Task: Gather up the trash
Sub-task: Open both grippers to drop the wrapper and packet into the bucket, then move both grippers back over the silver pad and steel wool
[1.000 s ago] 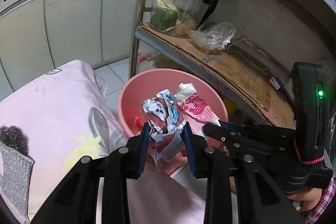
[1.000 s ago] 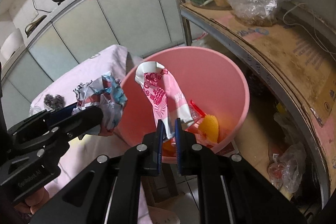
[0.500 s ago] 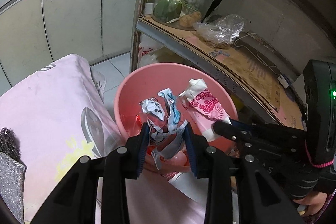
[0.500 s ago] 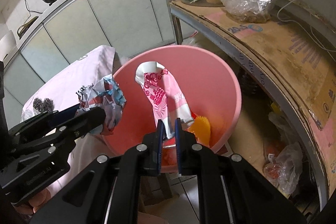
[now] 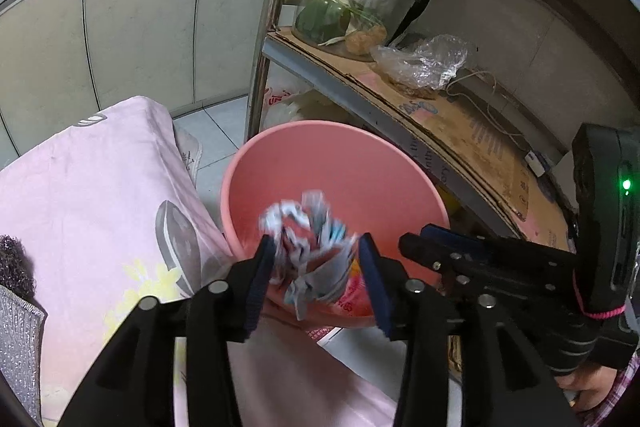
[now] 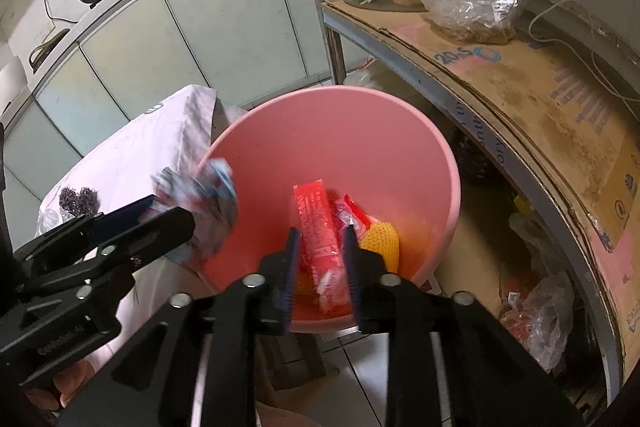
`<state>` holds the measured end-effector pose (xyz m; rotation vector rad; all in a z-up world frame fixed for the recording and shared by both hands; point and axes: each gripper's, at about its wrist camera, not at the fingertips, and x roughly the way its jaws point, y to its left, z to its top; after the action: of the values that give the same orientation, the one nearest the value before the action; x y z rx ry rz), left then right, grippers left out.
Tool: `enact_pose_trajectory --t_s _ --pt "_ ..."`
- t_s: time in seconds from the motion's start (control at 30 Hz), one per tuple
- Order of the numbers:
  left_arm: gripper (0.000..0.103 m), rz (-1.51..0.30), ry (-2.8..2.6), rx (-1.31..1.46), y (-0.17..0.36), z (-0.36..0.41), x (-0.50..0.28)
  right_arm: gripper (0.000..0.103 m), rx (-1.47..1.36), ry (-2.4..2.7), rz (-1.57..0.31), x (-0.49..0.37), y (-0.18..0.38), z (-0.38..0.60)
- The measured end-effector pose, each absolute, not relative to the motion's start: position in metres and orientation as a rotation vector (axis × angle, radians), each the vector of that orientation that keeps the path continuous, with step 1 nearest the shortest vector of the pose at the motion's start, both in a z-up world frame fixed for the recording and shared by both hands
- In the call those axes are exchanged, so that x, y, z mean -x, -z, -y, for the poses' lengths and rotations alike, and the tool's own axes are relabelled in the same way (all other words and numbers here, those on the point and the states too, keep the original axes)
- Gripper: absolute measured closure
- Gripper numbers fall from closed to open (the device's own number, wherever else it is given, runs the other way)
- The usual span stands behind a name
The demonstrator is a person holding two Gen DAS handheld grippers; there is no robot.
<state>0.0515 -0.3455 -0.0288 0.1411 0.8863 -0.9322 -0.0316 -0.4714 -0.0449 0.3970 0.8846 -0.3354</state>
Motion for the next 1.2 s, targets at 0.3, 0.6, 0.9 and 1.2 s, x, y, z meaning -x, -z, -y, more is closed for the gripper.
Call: enact_pose_trajectory --t_s 0.3,0.6,0.9,1.2 --pt "0.047 -0.854 0.935 -0.108 0.012 0.327 -0.048 0.071 -0.372 0.309 -0.886 0.031 0.039 0.458" --pt "0.039 -0.802 0.914 -0.091 -0.009 0.281 -0.046 0.062 -0.365 0.224 -0.878 0.025 0.027 0.425" --pt "0.039 -0.793 0.840 -0.100 -0.009 0.225 -0.049 0.057 -0.332 0.140 -0.879 0.021 0.020 0.382" --pt "0.038 -0.800 0.664 -0.074 -0.002 0.144 -0.072 0.057 -0.307 0.026 -0.898 0.000 0.022 0.338"
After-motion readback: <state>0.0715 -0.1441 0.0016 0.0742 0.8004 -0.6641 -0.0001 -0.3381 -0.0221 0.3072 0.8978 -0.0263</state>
